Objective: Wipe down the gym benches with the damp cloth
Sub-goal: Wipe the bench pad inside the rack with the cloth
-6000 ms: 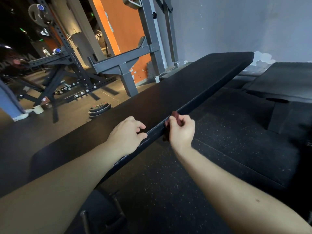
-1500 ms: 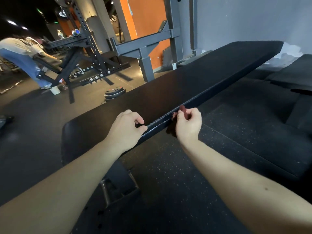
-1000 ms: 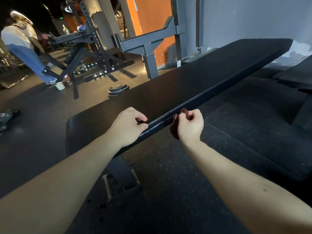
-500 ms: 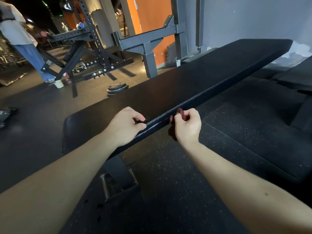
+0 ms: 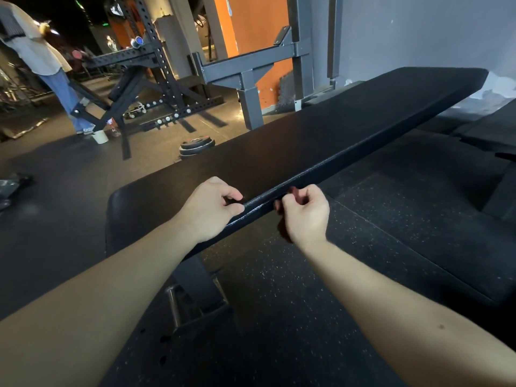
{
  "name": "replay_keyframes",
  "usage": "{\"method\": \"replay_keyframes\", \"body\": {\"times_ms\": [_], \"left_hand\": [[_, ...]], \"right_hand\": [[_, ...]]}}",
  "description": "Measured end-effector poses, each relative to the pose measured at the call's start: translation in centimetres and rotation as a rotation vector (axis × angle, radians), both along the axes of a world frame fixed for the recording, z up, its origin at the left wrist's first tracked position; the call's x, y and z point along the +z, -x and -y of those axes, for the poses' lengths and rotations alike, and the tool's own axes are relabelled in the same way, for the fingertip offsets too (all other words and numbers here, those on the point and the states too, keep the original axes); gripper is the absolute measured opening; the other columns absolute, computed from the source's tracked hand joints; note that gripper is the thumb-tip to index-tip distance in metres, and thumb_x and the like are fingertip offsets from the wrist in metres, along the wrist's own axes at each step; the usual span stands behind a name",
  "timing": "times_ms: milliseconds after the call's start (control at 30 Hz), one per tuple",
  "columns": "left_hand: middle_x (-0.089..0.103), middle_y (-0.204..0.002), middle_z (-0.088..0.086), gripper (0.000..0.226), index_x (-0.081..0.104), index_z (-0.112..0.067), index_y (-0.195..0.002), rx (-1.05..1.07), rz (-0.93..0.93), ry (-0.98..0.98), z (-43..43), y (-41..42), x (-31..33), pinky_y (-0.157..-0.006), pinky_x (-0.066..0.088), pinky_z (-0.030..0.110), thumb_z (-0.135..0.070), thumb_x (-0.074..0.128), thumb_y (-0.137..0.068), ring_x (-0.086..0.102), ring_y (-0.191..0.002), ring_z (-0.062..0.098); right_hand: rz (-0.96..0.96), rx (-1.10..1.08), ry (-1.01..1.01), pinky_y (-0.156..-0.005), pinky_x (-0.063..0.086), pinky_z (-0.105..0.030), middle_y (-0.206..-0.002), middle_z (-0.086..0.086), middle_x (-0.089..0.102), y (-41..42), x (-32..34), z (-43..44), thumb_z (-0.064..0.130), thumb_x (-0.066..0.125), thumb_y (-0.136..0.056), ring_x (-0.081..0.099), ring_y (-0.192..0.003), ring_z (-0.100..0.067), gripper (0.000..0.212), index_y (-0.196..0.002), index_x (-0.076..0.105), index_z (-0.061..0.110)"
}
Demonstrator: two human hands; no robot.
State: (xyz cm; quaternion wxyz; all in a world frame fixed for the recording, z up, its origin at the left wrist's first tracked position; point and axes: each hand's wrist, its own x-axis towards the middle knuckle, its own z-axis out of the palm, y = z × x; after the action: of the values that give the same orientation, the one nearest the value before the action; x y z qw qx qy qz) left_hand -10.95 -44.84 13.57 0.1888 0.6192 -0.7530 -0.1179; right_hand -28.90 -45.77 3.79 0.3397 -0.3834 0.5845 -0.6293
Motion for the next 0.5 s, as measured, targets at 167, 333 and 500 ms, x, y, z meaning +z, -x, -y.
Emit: {"method": "replay_keyframes", "body": {"times_ms": [167,333,500], "left_hand": [[0.054,-0.117,-0.011,0.023,0.073,-0.025,-0.116,-0.004,-0.003,-0.010,0.1,-0.2,-0.1,-0.087,0.039,0.024,-0.030,0.070,-0.094,0.055,-0.094,0.005],[0.053,-0.121,-0.011,0.024,0.071,-0.026,-0.120,-0.001,0.010,-0.005,-0.2,-0.1,-0.1,-0.088,0.041,0.024,-0.029,0.068,-0.097,0.055,-0.099,0.007],[0.053,-0.117,-0.012,0.024,0.072,-0.025,-0.119,-0.012,0.002,0.005,0.0,0.0,-0.3,-0.087,0.041,0.025,-0.029,0.069,-0.095,0.054,-0.092,0.004]], "right_hand": [[-0.089,0.201,0.136,-0.060,0.055,-0.027,-0.080,-0.014,0.066,-2.9,-1.2,-1.7,0.015,0.070,-0.086,0.071,-0.069,-0.018,0.031,-0.067,0.046,0.019],[0.005,0.005,0.017,-0.071,0.062,-0.047,-0.073,-0.006,0.072,1.3,-0.9,1.1,0.021,0.069,-0.079,0.074,-0.071,-0.020,0.021,-0.066,0.052,0.019],[0.065,-0.047,0.010,-0.074,0.061,-0.048,-0.079,-0.007,0.071,0.4,-0.2,0.8,0.029,0.066,-0.075,0.074,-0.075,-0.021,0.023,-0.065,0.048,0.018]]}}
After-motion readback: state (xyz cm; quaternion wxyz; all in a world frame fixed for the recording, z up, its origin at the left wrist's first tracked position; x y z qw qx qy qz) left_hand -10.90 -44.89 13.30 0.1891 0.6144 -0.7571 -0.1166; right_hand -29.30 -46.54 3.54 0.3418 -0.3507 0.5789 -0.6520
